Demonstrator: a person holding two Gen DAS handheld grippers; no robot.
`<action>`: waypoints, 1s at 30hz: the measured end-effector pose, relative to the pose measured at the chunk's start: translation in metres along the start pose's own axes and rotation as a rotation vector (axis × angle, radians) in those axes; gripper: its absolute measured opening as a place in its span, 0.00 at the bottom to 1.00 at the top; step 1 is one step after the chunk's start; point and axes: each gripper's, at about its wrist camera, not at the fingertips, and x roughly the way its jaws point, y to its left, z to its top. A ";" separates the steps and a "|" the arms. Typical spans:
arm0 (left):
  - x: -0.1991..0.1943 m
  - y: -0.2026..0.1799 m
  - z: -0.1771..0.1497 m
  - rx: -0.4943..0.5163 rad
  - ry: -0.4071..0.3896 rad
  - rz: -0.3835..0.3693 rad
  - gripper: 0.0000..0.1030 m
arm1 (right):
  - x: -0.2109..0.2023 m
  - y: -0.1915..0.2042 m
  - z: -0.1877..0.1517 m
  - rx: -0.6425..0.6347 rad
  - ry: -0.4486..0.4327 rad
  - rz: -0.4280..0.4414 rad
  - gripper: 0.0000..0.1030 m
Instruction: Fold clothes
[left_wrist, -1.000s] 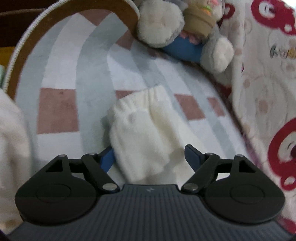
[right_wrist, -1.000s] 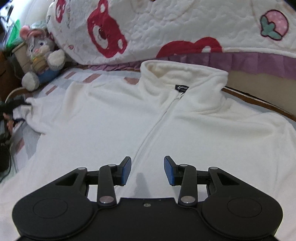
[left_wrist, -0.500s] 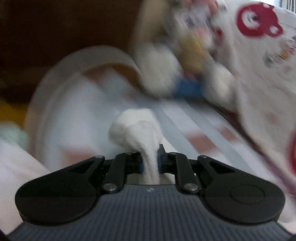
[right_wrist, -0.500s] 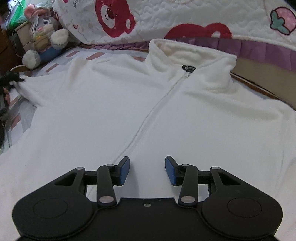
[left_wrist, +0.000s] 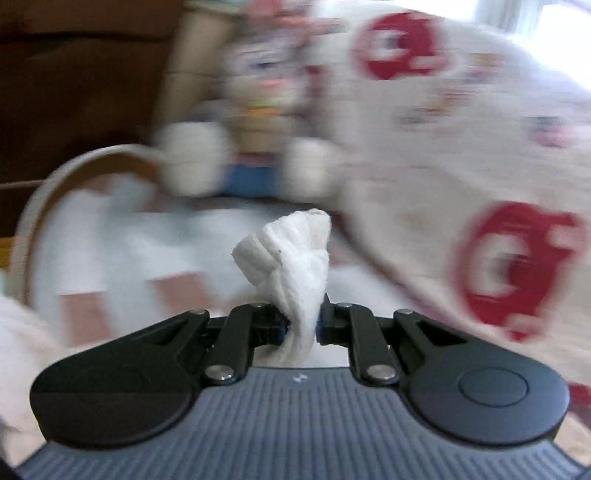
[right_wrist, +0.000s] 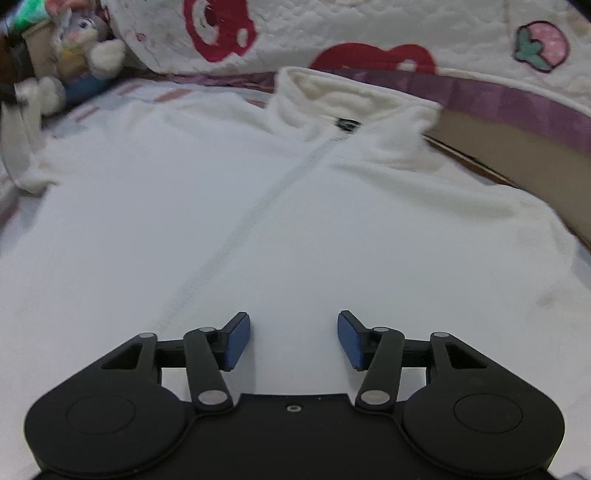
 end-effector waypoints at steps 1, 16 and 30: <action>-0.010 -0.022 -0.001 0.035 0.013 -0.097 0.12 | -0.001 -0.005 -0.002 0.015 -0.003 -0.001 0.56; -0.065 -0.222 -0.173 0.563 0.788 -0.599 0.51 | -0.007 -0.031 -0.018 0.242 -0.086 0.052 0.60; -0.039 -0.137 -0.117 0.562 0.427 -0.321 0.59 | -0.037 -0.036 -0.009 0.643 -0.091 0.330 0.55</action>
